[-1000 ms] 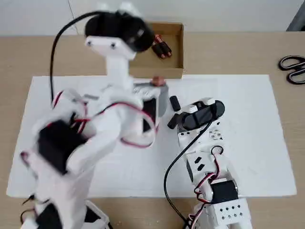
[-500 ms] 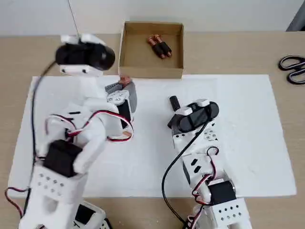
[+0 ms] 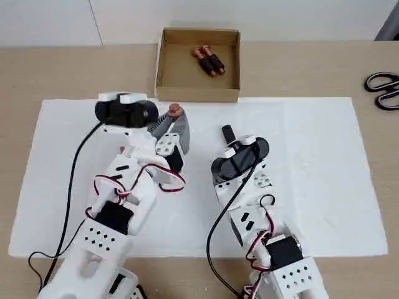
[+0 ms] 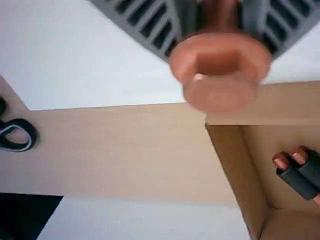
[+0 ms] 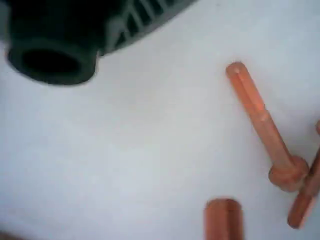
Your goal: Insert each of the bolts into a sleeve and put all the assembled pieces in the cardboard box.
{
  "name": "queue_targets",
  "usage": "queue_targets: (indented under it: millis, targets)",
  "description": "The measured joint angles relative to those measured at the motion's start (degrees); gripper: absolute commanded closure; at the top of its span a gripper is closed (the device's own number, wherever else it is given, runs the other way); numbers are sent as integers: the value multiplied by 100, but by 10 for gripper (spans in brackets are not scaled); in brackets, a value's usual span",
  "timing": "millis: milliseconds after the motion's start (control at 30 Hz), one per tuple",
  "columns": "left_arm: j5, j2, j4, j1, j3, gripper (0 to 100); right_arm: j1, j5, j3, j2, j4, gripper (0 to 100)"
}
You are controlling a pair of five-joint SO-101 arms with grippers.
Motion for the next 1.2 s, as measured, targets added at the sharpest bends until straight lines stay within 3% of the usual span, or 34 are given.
queue_targets:
  millis: [200,633,1200]
  targets:
    - [0,0,-88,0,35,995,-352,-9,44,-9,0,989]
    - [686,0,659,343,18,995,-378,-35,44,0,0,989]
    - [1108,0,659,378,-185,995,-378,-35,44,0,0,989]
